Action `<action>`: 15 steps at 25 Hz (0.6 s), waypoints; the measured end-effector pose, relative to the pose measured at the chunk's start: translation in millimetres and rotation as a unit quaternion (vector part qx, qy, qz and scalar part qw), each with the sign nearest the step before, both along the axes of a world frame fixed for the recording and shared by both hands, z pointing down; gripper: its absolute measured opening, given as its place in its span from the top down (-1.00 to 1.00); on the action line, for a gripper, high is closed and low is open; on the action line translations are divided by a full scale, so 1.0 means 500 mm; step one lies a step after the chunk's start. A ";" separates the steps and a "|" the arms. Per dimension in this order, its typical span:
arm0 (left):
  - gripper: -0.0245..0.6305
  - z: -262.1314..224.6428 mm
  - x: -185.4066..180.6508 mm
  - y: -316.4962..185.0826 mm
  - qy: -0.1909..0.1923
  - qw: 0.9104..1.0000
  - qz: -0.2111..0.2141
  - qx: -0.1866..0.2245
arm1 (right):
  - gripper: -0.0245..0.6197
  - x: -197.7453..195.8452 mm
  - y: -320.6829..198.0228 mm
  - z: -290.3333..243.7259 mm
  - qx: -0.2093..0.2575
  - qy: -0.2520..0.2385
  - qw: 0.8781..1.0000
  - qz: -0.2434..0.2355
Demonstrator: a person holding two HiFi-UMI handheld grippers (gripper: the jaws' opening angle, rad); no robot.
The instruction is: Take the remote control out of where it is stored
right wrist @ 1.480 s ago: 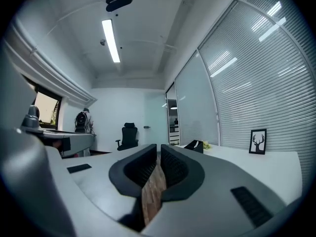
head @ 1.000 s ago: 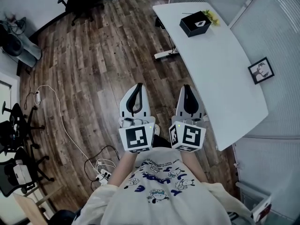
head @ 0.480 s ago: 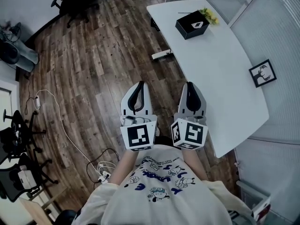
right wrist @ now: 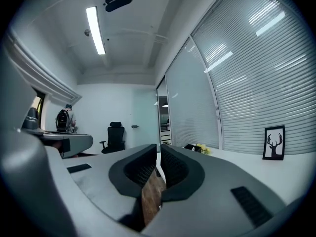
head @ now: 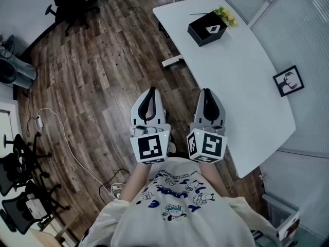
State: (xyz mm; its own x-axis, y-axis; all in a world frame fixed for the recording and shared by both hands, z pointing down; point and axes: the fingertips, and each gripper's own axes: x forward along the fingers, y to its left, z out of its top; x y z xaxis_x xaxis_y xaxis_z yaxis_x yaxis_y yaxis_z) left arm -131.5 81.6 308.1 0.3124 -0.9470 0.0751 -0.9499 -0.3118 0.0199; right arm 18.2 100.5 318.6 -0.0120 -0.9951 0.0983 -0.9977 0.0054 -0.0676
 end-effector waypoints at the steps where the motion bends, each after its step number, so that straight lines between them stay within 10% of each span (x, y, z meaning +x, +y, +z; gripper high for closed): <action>1: 0.87 0.001 0.004 -0.020 -0.002 1.000 0.005 0.000 | 0.78 0.003 -0.018 0.001 0.000 0.000 1.000 0.004; 15: 0.87 -0.016 0.041 -0.327 0.000 0.998 0.067 0.008 | 0.78 0.038 -0.294 -0.006 -0.002 -0.003 0.997 0.074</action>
